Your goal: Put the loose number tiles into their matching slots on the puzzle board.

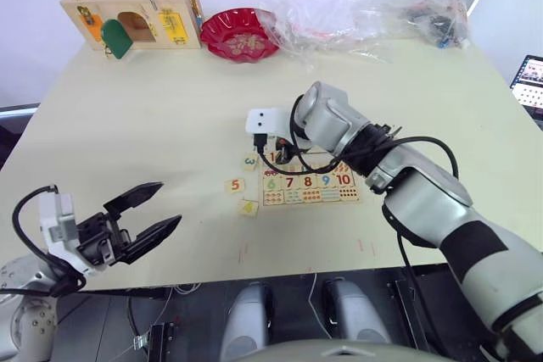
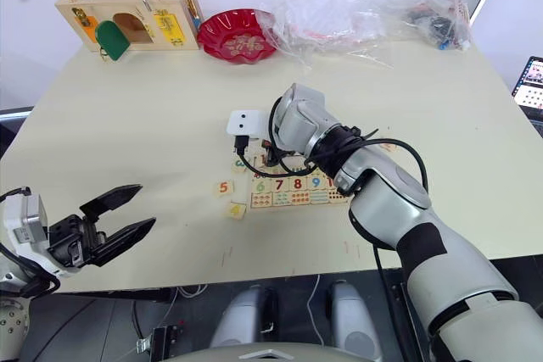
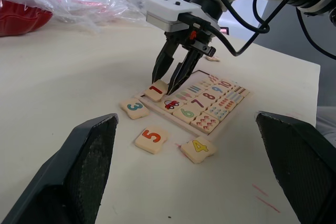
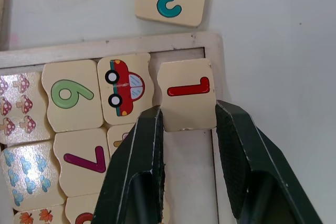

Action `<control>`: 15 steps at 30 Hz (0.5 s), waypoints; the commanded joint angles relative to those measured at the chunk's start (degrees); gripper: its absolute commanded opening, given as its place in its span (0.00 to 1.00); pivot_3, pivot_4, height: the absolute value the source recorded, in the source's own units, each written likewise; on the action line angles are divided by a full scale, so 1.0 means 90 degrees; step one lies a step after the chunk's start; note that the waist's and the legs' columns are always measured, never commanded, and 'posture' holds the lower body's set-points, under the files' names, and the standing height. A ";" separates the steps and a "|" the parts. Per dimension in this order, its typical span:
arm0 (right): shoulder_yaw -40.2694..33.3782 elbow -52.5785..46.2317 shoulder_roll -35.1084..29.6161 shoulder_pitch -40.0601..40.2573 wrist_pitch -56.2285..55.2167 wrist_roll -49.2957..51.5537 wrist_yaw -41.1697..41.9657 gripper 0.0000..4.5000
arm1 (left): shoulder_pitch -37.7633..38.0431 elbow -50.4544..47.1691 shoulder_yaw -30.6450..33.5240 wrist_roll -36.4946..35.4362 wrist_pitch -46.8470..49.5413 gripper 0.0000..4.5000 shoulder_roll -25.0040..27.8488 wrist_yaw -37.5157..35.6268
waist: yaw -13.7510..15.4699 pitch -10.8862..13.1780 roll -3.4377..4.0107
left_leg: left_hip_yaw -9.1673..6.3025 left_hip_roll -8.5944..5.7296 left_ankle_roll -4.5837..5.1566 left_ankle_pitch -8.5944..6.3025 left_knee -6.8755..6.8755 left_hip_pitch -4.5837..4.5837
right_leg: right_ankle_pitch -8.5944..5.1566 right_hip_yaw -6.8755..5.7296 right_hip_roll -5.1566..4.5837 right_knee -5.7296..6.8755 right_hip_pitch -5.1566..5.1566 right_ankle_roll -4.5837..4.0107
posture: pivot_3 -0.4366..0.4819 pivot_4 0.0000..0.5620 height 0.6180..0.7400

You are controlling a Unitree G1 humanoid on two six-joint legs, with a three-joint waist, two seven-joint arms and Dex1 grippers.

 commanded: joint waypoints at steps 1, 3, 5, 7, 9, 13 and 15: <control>-0.0186 -0.0045 0.0062 -0.0209 -0.0128 -0.0100 0.0061 0.19 | 0.0048 -0.0113 0.0111 -0.0043 -0.0098 1.00 -0.0011 -0.0019 | 0.0000 0.0000 0.0000 | 0.0000 0.0000 0.0000 0.0000 0.0000 0.0000 | 0.0000 0.0000 0.0000 0.0000 0.0000 0.0000 | 0.48 0.27 1.00; -0.0203 -0.0030 0.0077 -0.0210 -0.0143 -0.0127 0.0079 0.19 | 0.0049 -0.0115 0.0115 -0.0039 -0.0092 1.00 -0.0015 -0.0020 | -0.0001 0.0000 0.0000 | 0.0000 0.0000 0.0000 0.0000 0.0000 0.0000 | 0.0000 0.0000 0.0000 0.0000 0.0000 0.0000 | 0.48 0.27 1.00; -0.0217 -0.0016 0.0086 -0.0206 -0.0162 -0.0159 0.0097 0.19 | 0.0050 -0.0115 0.0119 -0.0039 -0.0090 1.00 -0.0014 -0.0020 | -0.0001 0.0000 0.0000 | -0.0001 0.0000 0.0000 0.0000 0.0000 0.0000 | 0.0000 -0.0001 0.0000 0.0000 0.0000 -0.0001 | 0.48 0.27 1.00; -0.0226 -0.0008 0.0095 -0.0200 -0.0172 -0.0189 0.0120 0.19 | 0.0049 -0.0112 0.0121 -0.0035 -0.0093 1.00 -0.0014 -0.0017 | -0.0001 0.0000 0.0000 | -0.0001 0.0000 0.0000 0.0000 0.0000 0.0000 | 0.0000 -0.0001 0.0000 0.0000 0.0000 -0.0001 | 0.48 0.27 1.00; -0.0240 -0.0009 0.0111 -0.0191 -0.0171 -0.0220 0.0152 0.19 | 0.0042 -0.0100 0.0121 -0.0031 -0.0095 1.00 -0.0010 -0.0018 | -0.0001 0.0000 0.0000 | -0.0001 0.0000 0.0000 0.0000 0.0000 0.0000 | 0.0000 -0.0001 0.0000 0.0000 0.0000 -0.0001 | 0.48 0.27 1.00; -0.0249 -0.0062 0.0145 -0.0162 -0.0138 -0.0256 0.0217 0.19 | 0.0020 -0.0078 0.0103 -0.0021 -0.0100 1.00 -0.0011 -0.0019 | -0.0001 0.0000 0.0000 | -0.0002 0.0001 -0.0001 0.0000 0.0000 0.0000 | -0.0001 -0.0001 0.0000 0.0000 0.0000 -0.0001 | 0.48 0.27 1.00; -0.0248 -0.0076 0.0163 -0.0161 -0.0130 -0.0259 0.0250 0.19 | 0.0005 -0.0066 0.0092 -0.0015 -0.0103 1.00 -0.0015 -0.0020 | -0.0002 0.0000 0.0000 | -0.0002 0.0001 -0.0001 0.0000 -0.0001 0.0000 | -0.0001 -0.0002 0.0000 0.0000 0.0000 -0.0002 | 0.48 0.27 1.00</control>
